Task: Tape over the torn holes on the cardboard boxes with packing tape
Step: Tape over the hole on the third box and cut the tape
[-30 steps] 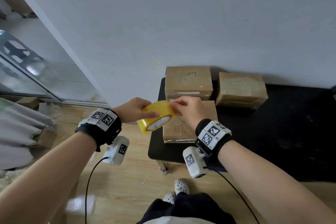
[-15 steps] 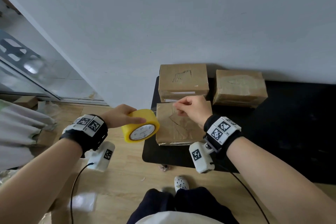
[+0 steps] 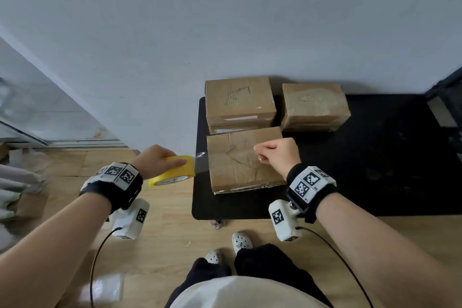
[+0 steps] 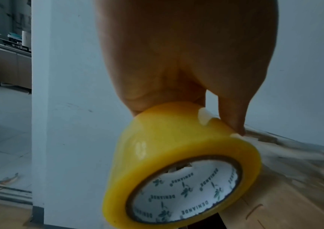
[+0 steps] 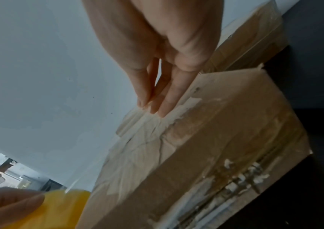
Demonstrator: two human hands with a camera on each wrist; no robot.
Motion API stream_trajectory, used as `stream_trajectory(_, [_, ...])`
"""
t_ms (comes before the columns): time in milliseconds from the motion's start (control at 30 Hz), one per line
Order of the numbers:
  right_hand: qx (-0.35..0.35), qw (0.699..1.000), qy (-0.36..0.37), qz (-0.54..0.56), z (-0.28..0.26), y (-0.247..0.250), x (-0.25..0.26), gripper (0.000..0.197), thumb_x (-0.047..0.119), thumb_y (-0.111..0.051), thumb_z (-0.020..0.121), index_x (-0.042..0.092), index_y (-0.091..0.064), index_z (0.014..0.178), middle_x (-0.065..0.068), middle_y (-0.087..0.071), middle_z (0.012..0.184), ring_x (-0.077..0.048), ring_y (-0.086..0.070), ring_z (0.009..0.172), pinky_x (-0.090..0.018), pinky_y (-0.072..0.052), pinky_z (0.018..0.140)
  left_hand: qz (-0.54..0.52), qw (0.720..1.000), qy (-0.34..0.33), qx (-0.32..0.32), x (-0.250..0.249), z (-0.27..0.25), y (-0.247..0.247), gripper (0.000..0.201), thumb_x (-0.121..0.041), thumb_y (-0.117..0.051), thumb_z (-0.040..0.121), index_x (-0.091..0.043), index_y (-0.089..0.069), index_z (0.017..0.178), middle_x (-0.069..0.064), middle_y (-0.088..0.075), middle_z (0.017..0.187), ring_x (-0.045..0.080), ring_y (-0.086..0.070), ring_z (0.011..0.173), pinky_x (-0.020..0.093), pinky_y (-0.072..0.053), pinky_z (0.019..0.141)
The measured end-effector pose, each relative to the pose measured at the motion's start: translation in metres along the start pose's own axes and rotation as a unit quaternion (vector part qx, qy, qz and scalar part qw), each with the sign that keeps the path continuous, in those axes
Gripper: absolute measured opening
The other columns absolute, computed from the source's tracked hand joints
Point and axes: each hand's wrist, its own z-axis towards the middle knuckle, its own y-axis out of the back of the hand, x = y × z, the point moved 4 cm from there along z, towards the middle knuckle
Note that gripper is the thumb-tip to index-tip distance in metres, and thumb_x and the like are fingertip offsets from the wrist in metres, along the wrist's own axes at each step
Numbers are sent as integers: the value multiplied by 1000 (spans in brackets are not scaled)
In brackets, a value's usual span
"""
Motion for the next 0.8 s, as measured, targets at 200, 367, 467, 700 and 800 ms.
stream_trajectory(200, [-62, 990, 30, -127, 6, -14, 3, 9, 21, -73, 83, 16, -77, 77, 3, -69, 62, -17, -70, 73, -38, -56, 83, 7, 1000, -2, 1, 5, 15, -1, 41, -46, -57, 87, -8, -72, 91, 10, -69, 85, 24, -61, 82, 32, -45, 76])
stream_trajectory(367, [-66, 968, 48, -236, 7, -19, 12, 16, 23, -69, 87, 11, -78, 82, -2, -73, 76, -16, -67, 79, -25, -51, 73, 3, 1000, 7, 12, 12, 21, -9, 45, -49, -56, 86, -6, -72, 87, 14, -67, 79, 21, -57, 71, 31, -44, 68])
stream_trajectory(467, [-65, 951, 68, -295, 7, -23, 16, 20, 24, -68, 88, 9, -76, 79, -3, -72, 76, -16, -66, 76, -28, -54, 70, 6, 1000, 9, 17, 14, 24, -12, 47, -49, -55, 86, -6, -72, 89, 16, -69, 84, 26, -61, 78, 35, -48, 73])
stream_trajectory(700, [-74, 917, 73, -385, 5, -27, 25, 23, 24, -62, 92, 4, -63, 104, -8, -67, 95, -25, -64, 88, -34, -51, 69, 15, 1000, 12, 18, 16, 28, -18, 54, -51, -54, 86, 1, -70, 85, 12, -56, 67, 19, -49, 63, 27, -39, 59])
stream_trajectory(800, [-78, 901, 76, -420, 6, -29, 31, 27, 23, -60, 93, 6, -48, 110, -10, -64, 92, -27, -64, 85, -36, -52, 66, 19, 1000, 12, 19, 17, 29, -19, 54, -51, -54, 86, 0, -70, 88, 17, -64, 77, 22, -56, 70, 30, -43, 64])
